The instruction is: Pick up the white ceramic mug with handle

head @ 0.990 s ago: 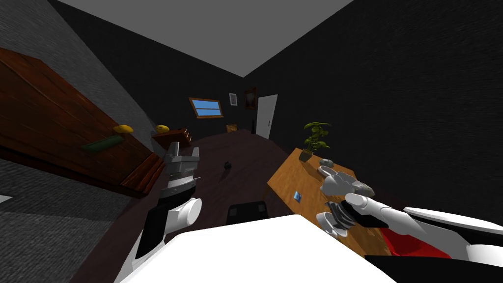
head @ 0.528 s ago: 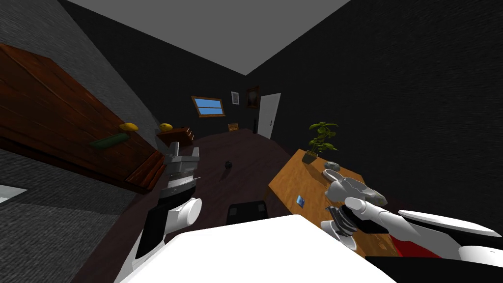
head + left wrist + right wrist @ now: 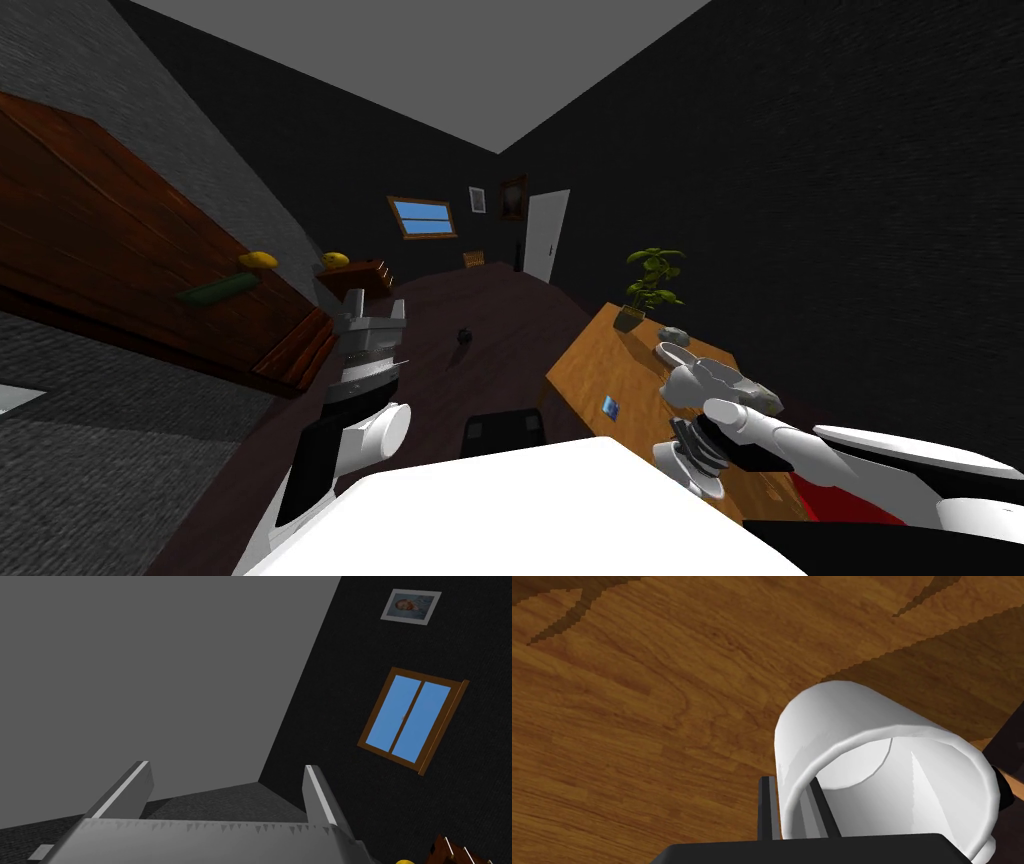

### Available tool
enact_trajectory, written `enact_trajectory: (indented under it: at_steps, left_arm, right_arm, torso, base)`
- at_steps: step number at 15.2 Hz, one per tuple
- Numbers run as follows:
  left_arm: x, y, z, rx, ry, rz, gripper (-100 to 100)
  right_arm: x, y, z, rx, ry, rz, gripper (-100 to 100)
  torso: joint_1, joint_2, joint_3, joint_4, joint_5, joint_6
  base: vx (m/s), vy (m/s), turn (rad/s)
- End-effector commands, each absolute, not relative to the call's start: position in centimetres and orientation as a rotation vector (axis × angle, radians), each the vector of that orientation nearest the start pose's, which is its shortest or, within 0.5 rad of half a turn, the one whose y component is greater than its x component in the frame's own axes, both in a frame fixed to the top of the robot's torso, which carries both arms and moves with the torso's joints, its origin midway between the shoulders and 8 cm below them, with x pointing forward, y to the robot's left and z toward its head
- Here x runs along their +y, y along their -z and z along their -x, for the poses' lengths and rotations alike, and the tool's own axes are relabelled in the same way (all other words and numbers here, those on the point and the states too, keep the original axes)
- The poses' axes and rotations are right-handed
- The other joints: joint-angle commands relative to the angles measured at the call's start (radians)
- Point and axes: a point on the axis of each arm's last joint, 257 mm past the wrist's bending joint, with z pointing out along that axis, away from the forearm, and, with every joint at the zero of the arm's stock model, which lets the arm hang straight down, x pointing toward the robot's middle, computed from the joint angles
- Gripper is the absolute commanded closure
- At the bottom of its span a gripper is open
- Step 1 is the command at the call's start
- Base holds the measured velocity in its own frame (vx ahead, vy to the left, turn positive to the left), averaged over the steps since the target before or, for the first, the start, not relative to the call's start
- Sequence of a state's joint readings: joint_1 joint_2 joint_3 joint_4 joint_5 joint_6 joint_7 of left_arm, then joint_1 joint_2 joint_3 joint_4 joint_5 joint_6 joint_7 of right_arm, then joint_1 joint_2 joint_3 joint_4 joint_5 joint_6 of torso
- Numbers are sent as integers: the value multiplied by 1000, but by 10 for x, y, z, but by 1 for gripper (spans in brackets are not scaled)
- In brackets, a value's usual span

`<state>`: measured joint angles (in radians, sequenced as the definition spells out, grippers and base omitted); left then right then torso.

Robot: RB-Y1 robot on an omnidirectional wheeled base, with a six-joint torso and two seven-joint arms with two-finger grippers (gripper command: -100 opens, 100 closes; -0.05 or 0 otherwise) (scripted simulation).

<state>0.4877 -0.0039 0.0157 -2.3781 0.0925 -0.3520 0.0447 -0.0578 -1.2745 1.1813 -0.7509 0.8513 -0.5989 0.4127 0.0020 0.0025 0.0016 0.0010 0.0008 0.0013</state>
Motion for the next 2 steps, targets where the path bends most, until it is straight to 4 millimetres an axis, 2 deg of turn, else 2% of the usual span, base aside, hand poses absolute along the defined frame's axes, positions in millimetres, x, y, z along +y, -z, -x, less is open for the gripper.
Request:
enact_trajectory:
  at_steps: [1, 2]
  left_arm:
    - [292, -44, -346, 567, 1390, 761, 0]
    - [292, -44, -346, 567, 1390, 761, 0]
  right_arm:
    - [-653, 466, -91, 2770, 71, 1586, 100]
    - [-652, 471, -91, 2770, 73, 1584, 100]
  torso:
    - [0, 0, 0, 0, 0, 0]
    - [1, 0, 0, 0, 0, 0]
  base:
    - [6, 42, -60]
    - [3, 23, -17]
